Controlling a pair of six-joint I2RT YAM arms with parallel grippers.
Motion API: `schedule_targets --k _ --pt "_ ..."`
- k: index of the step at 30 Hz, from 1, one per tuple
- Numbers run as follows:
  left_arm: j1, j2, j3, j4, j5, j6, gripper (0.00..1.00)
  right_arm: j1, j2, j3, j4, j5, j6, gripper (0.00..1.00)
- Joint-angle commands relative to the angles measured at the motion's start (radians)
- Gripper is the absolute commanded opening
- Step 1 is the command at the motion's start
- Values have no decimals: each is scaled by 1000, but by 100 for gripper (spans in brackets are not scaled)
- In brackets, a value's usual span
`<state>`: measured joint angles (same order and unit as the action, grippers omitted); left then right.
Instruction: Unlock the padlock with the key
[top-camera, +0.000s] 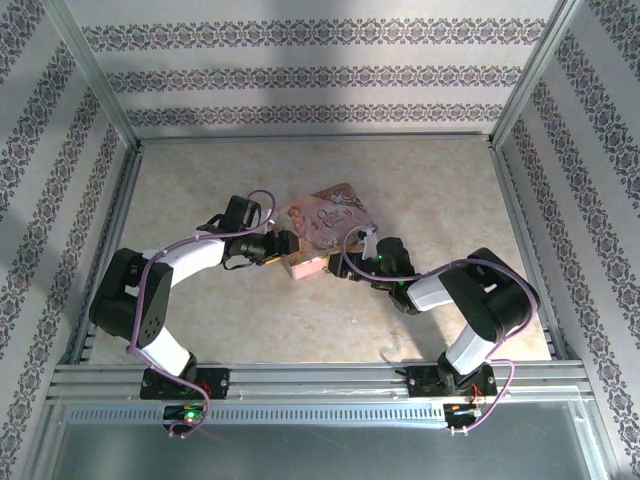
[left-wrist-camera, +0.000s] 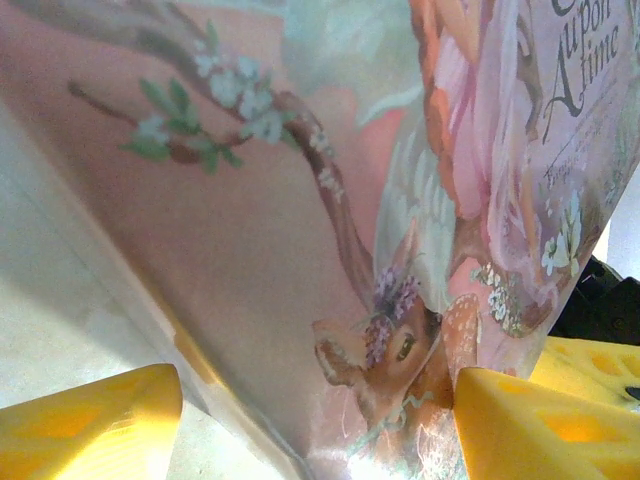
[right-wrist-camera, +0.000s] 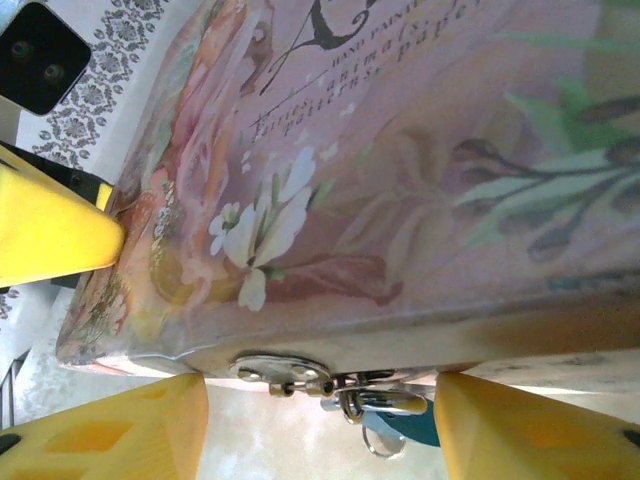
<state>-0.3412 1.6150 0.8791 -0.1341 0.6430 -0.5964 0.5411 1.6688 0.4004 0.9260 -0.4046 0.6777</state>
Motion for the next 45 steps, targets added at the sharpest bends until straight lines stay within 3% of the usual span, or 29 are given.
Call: schedule_targets --k 1,19,45 --pt "-15 -10 -19 -55 -31 4 71 12 33 36 81 -38 7 60" --pt "-16 -7 -8 -69 -39 12 71 43 -39 -21 86 -59 51 47" --pt "-14 -6 -15 -68 -45 15 71 59 -48 -38 64 -28 76 19"
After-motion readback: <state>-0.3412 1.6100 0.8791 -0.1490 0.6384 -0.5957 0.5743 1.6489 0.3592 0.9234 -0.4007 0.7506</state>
